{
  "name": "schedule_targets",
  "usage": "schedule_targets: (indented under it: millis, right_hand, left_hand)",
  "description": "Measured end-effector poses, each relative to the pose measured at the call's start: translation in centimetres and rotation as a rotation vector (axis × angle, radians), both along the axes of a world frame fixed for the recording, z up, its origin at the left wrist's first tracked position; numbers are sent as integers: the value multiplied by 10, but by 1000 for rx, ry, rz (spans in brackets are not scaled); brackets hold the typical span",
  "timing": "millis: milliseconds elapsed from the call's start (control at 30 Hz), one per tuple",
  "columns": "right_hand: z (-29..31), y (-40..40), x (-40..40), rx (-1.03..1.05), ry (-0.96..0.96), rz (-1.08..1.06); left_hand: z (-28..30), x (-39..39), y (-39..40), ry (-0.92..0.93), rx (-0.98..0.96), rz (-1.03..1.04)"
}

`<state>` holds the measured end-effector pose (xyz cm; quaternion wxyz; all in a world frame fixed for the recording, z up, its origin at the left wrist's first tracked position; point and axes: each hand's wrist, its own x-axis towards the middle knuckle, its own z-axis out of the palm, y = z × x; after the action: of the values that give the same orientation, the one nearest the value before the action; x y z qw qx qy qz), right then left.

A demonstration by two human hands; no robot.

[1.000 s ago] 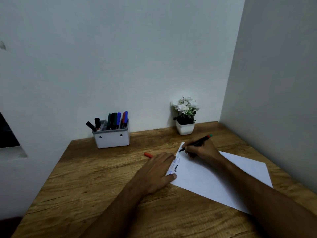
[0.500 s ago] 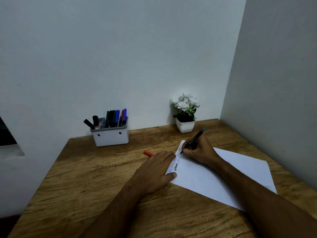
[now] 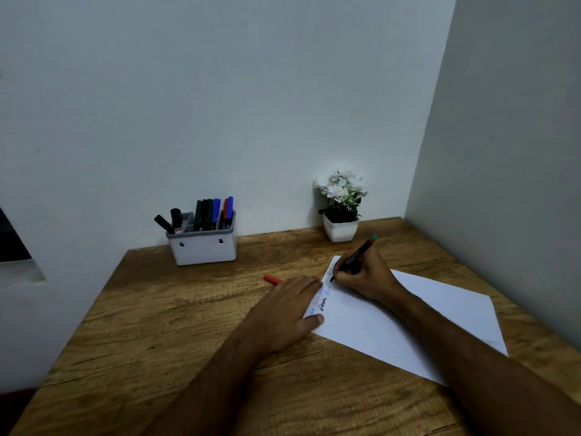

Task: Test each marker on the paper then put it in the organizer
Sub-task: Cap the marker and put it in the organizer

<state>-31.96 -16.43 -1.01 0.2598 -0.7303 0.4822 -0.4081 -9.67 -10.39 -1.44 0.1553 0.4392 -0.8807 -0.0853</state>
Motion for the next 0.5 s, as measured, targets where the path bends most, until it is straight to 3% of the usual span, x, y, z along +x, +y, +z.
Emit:
schedule_targets:
  millis: [500]
  right_hand:
    - [-5,-5,-1,-21,6,-64]
  left_hand:
    - [-2,1,-2,-3,18,1]
